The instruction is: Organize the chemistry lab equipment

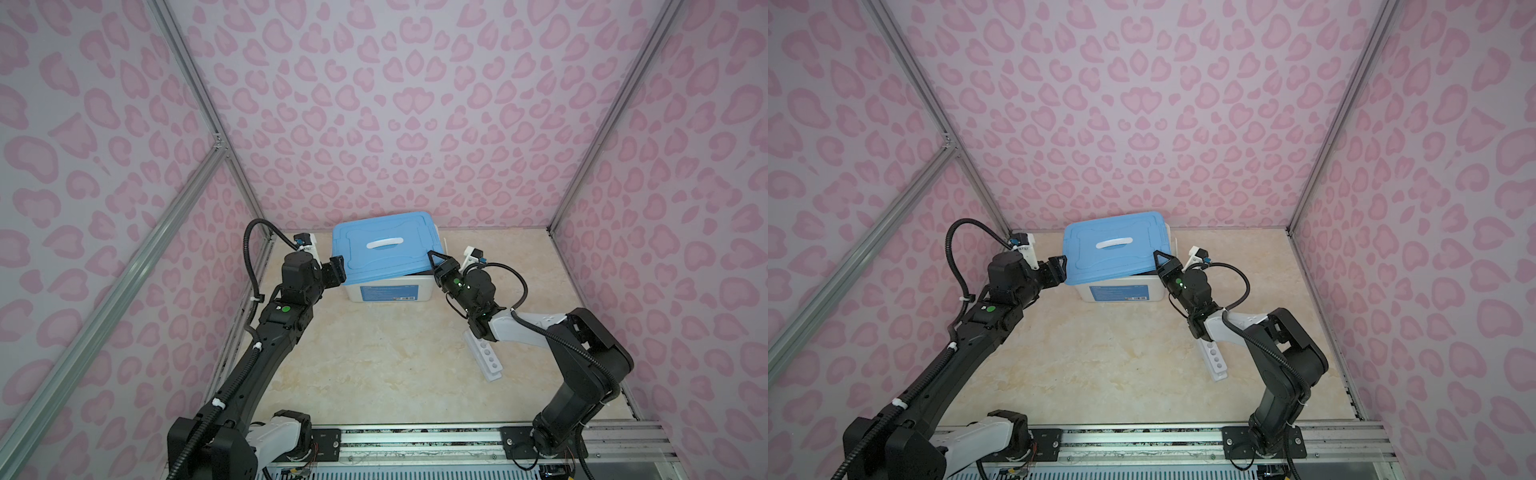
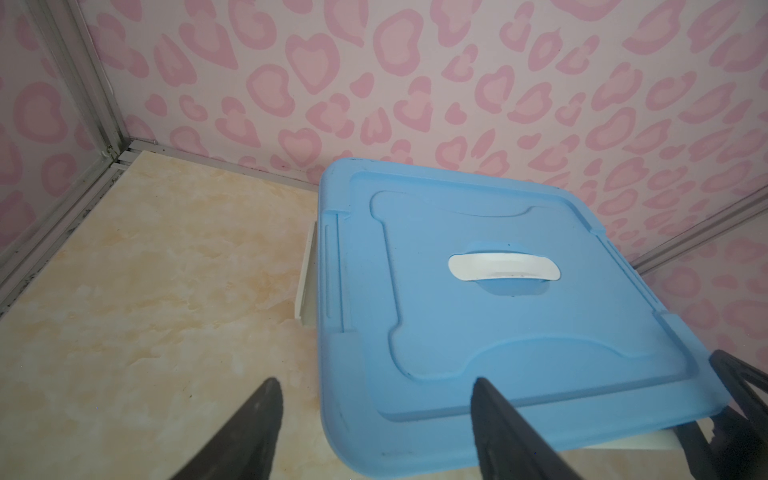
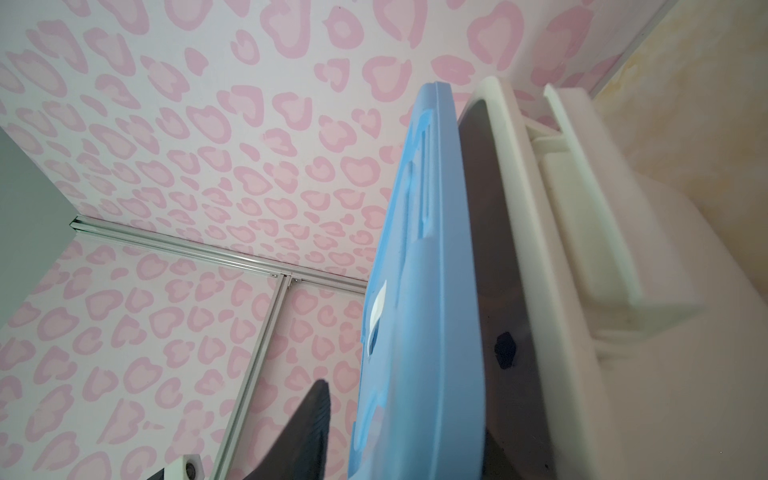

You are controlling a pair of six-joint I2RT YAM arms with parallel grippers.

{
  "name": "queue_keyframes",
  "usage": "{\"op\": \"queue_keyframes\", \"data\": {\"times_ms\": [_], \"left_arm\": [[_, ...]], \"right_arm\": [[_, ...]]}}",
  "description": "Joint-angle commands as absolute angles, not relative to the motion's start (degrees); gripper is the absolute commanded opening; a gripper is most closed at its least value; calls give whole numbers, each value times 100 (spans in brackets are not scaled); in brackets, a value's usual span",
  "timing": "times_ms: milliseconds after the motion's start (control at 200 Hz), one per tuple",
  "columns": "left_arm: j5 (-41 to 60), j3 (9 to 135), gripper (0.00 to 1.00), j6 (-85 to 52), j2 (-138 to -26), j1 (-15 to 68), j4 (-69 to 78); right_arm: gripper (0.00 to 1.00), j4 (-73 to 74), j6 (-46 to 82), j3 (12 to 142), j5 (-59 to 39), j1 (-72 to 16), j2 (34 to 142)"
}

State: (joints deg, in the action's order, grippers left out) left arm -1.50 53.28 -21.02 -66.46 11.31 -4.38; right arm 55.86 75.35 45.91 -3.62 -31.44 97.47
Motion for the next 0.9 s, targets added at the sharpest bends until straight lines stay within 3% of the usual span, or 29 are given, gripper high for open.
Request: {"op": "queue_keyframes", "data": {"times_ms": [0, 235, 895], "left_arm": [[-132, 5399, 74, -2057, -6688, 1120, -211], [-127, 5414, 74, -2058, -6724, 1124, -190], [-82, 5448, 74, -2085, -6915, 1121, -123]], "right_arm": [[45, 5279, 7348, 4424, -80, -3140, 9658], [50, 5102, 7278, 4169, 26, -3091, 9402], [50, 4739, 7084, 3881, 141, -2997, 9028]]}}
